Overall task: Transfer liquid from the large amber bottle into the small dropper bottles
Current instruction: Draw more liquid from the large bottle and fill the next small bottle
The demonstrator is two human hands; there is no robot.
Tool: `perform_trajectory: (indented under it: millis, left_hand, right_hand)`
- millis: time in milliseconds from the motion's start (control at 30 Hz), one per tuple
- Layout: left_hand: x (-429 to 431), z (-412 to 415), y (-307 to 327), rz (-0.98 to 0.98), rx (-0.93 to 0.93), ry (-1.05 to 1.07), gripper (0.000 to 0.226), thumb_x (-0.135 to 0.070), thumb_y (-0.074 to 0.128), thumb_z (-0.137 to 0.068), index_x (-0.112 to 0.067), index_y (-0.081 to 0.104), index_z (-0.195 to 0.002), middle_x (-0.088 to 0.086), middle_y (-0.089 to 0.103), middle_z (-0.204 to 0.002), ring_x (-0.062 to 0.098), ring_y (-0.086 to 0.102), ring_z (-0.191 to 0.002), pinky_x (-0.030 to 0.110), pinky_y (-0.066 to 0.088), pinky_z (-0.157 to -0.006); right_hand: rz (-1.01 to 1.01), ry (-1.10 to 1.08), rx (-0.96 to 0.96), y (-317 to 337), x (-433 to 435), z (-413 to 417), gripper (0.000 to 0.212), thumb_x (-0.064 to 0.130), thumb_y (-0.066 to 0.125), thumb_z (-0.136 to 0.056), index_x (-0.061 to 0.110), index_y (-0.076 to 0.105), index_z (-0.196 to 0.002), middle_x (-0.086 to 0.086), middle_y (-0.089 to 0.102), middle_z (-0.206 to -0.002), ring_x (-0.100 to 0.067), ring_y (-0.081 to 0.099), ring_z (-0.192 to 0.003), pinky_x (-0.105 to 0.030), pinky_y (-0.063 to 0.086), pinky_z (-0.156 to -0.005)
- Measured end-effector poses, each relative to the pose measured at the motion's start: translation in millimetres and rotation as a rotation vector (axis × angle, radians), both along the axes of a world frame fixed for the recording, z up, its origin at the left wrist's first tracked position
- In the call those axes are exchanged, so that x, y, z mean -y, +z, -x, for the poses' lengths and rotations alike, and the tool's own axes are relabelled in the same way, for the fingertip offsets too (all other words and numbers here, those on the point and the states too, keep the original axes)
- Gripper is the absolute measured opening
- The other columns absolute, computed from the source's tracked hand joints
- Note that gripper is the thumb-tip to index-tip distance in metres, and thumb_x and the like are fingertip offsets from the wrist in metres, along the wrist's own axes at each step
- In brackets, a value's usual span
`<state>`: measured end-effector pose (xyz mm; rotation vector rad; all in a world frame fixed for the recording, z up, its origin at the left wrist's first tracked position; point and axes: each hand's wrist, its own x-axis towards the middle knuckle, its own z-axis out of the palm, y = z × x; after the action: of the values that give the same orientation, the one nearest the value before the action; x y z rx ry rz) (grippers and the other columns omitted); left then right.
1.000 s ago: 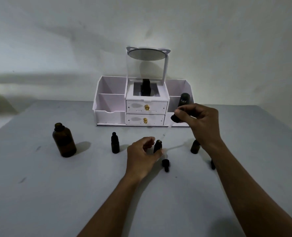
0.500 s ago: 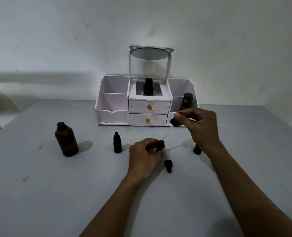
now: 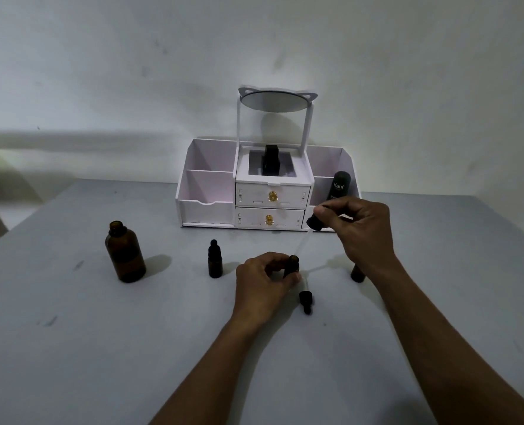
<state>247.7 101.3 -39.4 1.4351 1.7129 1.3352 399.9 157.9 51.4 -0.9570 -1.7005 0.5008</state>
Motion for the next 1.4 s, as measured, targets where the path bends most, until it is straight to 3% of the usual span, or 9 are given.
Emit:
perform_trajectory:
  millis: [200,300,433,600,700,867,967,1100,1400]
  left_hand:
    - [2.4,-0.9,0.2,-0.023,-0.016,-0.002,0.036,-0.028,0.08,-0.075,-0.025,0.07,-0.11,-0.02,0.064,-0.098,-0.007,0.059,-0.085,0.001,0.044,-0.078]
    - [5.5,-2.0,2.6,0.005,0.0,0.01,0.047,-0.03,0.08,-0.075,-0.023,0.066,-0.119,-0.014,0.064,-0.111,-0.002,0.058,-0.096,0.001,0.04,-0.082]
    - [20.7,3.7,6.9,0.036,0.107,0.004,0.051,-0.03,0.082,-0.073,-0.023,0.063,-0.121,-0.011,0.065,-0.114,0.0,0.059,-0.101,0.002,0.041,-0.081]
    - [61.5,37.5,12.8,0.039,0.234,0.056,0.039,-0.022,0.082,-0.074,-0.029,0.064,-0.108,-0.016,0.064,-0.1,-0.006,0.06,-0.092,0.007,0.047,-0.087]
    - [86.0,76.2,11.8,0.025,0.251,0.159,0.037,-0.025,0.082,-0.074,-0.03,0.066,-0.107,-0.019,0.065,-0.099,-0.008,0.06,-0.092,0.007,0.048,-0.083]
    - [118.6,140.8,10.0,-0.031,0.237,0.382,0.036,-0.026,0.082,-0.073,-0.036,0.064,-0.102,-0.019,0.065,-0.096,-0.008,0.061,-0.09,0.001,0.043,-0.069]
    - [124.8,172.6,9.6,-0.077,0.24,0.488,0.04,-0.021,0.082,-0.074,-0.026,0.066,-0.11,-0.012,0.068,-0.1,-0.005,0.062,-0.09,0.003,0.046,-0.073]
    - [118.7,194.1,11.4,-0.07,0.225,0.543,0.051,-0.025,0.081,-0.073,-0.02,0.064,-0.121,-0.006,0.068,-0.106,0.004,0.063,-0.095,0.019,0.049,-0.088]
    - [98.8,207.8,10.1,-0.084,0.171,0.533,0.067,-0.031,0.088,-0.063,-0.018,0.063,-0.124,-0.003,0.069,-0.112,0.004,0.063,-0.095,0.014,0.046,-0.083]
  right_hand:
    - [0.015,0.039,-0.032,13.6,0.2,-3.7,0.007,0.016,0.08,-0.082,0.018,0.077,-0.088,0.005,0.075,-0.079,-0.008,0.072,-0.074,-0.015,0.057,-0.075]
    - [-0.016,0.059,-0.061,30.1,4.2,-3.9,0.008,0.014,0.08,-0.082,0.017,0.077,-0.089,0.004,0.076,-0.078,-0.004,0.073,-0.072,-0.019,0.057,-0.076]
    - [-0.03,0.141,-0.119,54.1,12.1,4.0,0.008,0.013,0.078,-0.085,0.014,0.077,-0.092,-0.006,0.078,-0.078,-0.022,0.077,-0.075,-0.039,0.061,-0.077]
    - [-0.047,0.262,-0.181,78.1,30.1,46.1,0.008,0.012,0.078,-0.084,0.02,0.076,-0.087,0.002,0.078,-0.08,-0.022,0.077,-0.074,-0.021,0.058,-0.063]
    - [-0.027,0.351,-0.174,81.0,40.1,83.8,0.016,0.01,0.079,-0.082,0.025,0.075,-0.086,0.008,0.078,-0.078,-0.016,0.077,-0.076,-0.031,0.063,-0.077]
    - [0.049,0.51,-0.238,77.9,52.2,149.0,0.013,0.006,0.078,-0.083,0.018,0.077,-0.086,-0.004,0.079,-0.08,-0.026,0.078,-0.078,-0.045,0.062,-0.083]
    - [0.077,0.539,-0.273,76.0,54.9,182.2,0.012,0.007,0.079,-0.082,0.018,0.077,-0.086,-0.004,0.079,-0.079,-0.027,0.078,-0.078,-0.047,0.062,-0.083]
    - [0.067,0.55,-0.276,75.4,52.8,208.4,0.015,0.01,0.08,-0.082,0.024,0.078,-0.085,-0.004,0.079,-0.08,-0.027,0.078,-0.08,-0.049,0.062,-0.082]
    - [0.085,0.542,-0.245,63.1,36.3,232.7,0.008,0.01,0.081,-0.082,0.015,0.078,-0.088,-0.005,0.079,-0.079,-0.028,0.078,-0.079,-0.051,0.062,-0.081]
